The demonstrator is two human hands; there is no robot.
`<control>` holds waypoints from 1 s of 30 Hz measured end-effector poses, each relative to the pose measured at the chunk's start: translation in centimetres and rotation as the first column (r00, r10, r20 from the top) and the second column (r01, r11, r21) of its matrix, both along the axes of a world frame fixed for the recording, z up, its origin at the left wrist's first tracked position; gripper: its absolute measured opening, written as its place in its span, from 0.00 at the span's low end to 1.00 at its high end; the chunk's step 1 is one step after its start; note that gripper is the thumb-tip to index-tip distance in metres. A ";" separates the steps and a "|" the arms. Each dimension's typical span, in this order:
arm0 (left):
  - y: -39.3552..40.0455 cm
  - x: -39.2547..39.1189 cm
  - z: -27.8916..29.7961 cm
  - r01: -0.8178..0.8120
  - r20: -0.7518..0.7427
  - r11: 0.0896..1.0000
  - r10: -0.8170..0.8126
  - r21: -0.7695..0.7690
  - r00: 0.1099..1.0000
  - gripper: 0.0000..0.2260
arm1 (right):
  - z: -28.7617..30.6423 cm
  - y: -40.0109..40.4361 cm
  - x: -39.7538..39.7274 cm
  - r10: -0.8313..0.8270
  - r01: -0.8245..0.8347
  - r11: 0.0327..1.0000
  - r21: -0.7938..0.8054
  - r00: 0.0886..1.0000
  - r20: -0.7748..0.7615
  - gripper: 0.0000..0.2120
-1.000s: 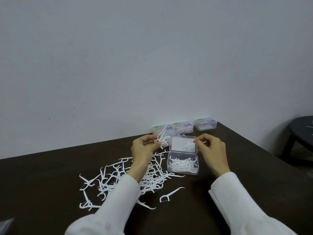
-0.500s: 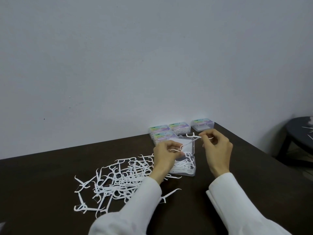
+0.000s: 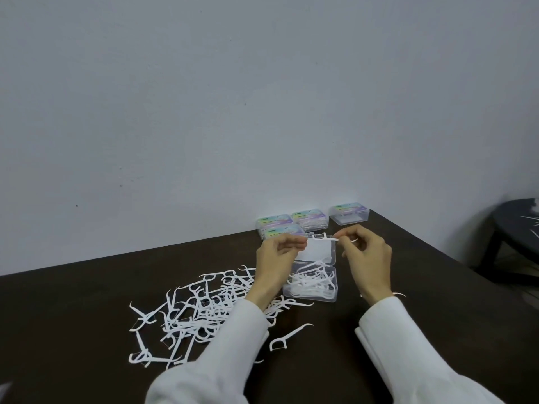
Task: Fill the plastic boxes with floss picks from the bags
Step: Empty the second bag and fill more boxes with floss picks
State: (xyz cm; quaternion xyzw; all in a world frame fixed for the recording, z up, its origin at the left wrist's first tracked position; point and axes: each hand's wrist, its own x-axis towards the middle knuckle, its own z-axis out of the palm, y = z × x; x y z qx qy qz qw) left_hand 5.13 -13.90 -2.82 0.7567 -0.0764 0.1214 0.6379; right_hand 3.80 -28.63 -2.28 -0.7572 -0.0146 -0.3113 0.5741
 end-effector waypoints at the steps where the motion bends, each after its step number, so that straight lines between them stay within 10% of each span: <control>1: 0.0 0.0 0.1 0.020 0.014 1.000 -0.020 -0.016 1.000 0.12 | 0.0 0.0 0.0 0.022 -0.022 1.000 -0.006 1.000 -0.021 0.07; 12: -0.2 0.0 -0.2 0.134 0.054 0.991 -0.135 0.020 0.989 0.11 | -0.2 -0.3 0.5 0.157 -0.140 0.966 0.219 0.986 -0.063 0.07; 18: 0.1 -0.2 -1.5 0.082 0.024 0.910 -0.100 0.407 0.995 0.11 | -1.5 -1.9 1.4 -0.027 -0.031 0.970 -0.241 0.972 -0.232 0.03; 24: -1.2 -0.5 -2.2 -0.097 0.078 0.721 0.060 0.686 0.995 0.27 | -1.6 -1.8 1.5 -0.053 -0.048 0.951 -0.306 0.949 -0.312 0.04; 30: -0.8 0.0 -2.2 -0.035 0.012 0.822 0.034 0.569 0.999 0.22 | -1.6 -1.6 1.1 -0.030 -0.129 0.906 -0.402 0.930 -0.367 0.01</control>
